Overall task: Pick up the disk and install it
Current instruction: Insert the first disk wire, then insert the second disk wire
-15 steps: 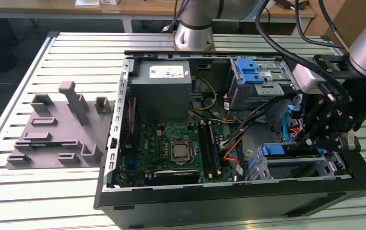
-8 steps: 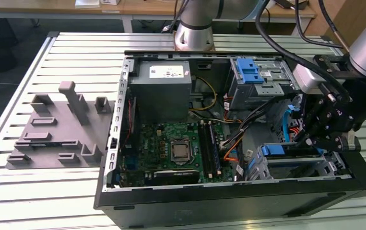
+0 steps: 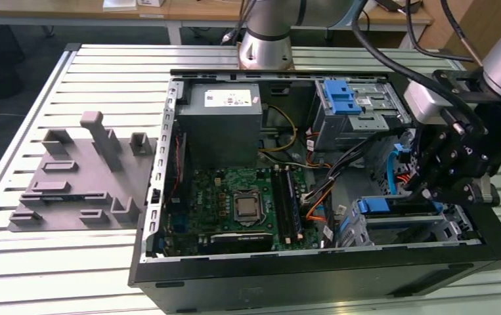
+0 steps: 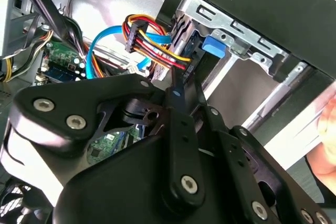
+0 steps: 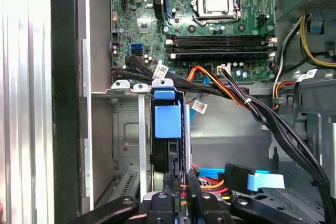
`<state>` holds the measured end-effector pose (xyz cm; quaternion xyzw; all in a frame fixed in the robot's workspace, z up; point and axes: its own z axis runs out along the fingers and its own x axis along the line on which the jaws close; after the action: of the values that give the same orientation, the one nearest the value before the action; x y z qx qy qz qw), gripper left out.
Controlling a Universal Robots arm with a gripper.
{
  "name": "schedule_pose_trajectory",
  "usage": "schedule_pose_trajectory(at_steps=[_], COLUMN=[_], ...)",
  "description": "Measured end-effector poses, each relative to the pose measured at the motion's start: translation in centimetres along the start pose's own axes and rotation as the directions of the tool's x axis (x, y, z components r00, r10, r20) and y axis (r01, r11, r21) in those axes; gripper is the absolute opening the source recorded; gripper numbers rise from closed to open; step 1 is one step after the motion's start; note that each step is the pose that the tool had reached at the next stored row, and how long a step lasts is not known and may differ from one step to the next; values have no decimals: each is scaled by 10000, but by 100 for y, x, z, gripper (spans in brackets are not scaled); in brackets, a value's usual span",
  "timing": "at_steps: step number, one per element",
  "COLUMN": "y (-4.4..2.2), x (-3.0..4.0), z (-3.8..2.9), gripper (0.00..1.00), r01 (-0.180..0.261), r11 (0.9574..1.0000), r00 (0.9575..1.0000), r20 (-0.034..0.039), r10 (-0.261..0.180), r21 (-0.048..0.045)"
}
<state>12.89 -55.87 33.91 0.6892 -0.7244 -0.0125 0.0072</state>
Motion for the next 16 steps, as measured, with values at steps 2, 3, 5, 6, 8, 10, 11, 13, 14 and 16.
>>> schedule_pose_trajectory(at_steps=[2, 3, 5, 6, 8, 10, 11, 13, 14, 16], y=[1, 2, 2, 2, 2, 2, 2, 2, 2, 3], x=[-1, -1, -1, -1, -1, -1, -1, -1, -1, -1], z=[-45, -61, -66, -66, -69, -71, -71, -73, -78, -83], gripper=[24, 24, 24, 22, 11, 11, 11, 11, 11, 11], r01=[0, 0, 0, 0, 0, 0, 0, 0, 0, 1], r11=[10000, 10000, 10000, 10000, 10000, 10000, 10000, 10000, 10000, 10000], r00=[10000, 10000, 10000, 10000, 10000, 10000, 10000, 10000, 10000, 10000], r20=[1, 0, 3, 4, 2, 1, 1, 0, 0, 1], r10=[0, 0, 0, 0, 0, 0, 0, 0, 0, -1], r21=[-3, -4, -5, -5, -5, -5, -5, -5, -5, -4])
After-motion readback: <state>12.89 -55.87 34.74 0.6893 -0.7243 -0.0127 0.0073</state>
